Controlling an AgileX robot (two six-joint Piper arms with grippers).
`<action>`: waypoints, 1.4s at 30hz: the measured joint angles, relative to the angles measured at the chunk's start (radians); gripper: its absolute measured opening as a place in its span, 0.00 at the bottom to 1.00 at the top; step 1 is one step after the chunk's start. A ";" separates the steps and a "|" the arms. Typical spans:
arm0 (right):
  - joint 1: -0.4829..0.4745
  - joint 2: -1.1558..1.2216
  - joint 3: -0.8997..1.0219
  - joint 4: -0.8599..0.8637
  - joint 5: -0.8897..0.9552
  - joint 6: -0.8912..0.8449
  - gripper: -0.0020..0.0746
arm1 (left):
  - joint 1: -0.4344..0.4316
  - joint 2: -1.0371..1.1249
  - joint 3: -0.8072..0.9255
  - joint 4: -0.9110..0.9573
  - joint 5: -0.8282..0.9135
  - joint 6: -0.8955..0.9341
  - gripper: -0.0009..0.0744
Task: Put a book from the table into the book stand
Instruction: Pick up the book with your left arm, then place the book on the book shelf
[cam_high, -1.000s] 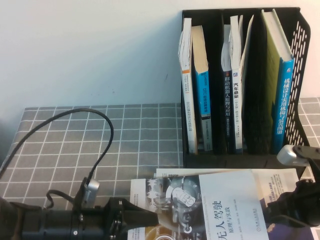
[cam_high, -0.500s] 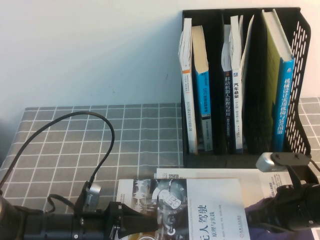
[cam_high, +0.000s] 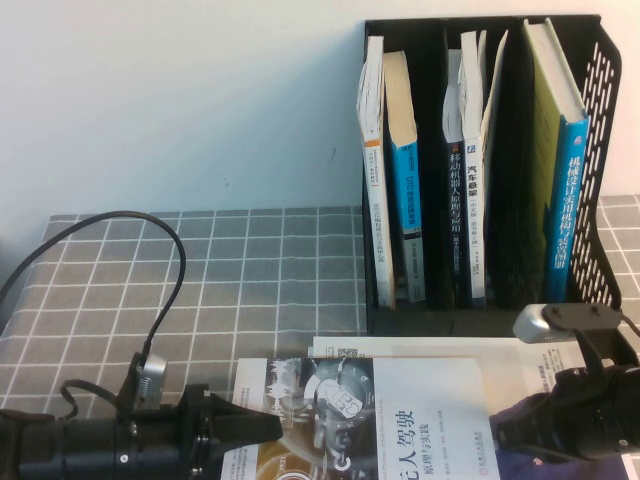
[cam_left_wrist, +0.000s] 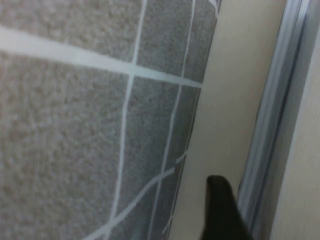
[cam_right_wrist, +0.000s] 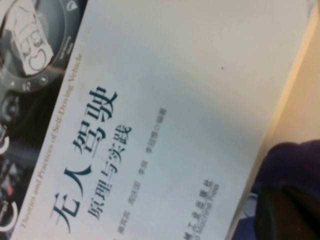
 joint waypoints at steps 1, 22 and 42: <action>0.000 0.000 0.000 -0.002 0.000 0.000 0.02 | 0.000 0.000 0.000 0.000 0.000 0.000 0.48; -0.144 -0.215 -0.026 -0.232 0.090 0.041 0.02 | 0.007 -0.425 -0.002 0.045 -0.073 -0.214 0.14; -0.567 -0.573 -0.434 -0.284 0.182 0.090 0.02 | -0.054 -0.852 -0.730 0.284 -0.125 -0.761 0.14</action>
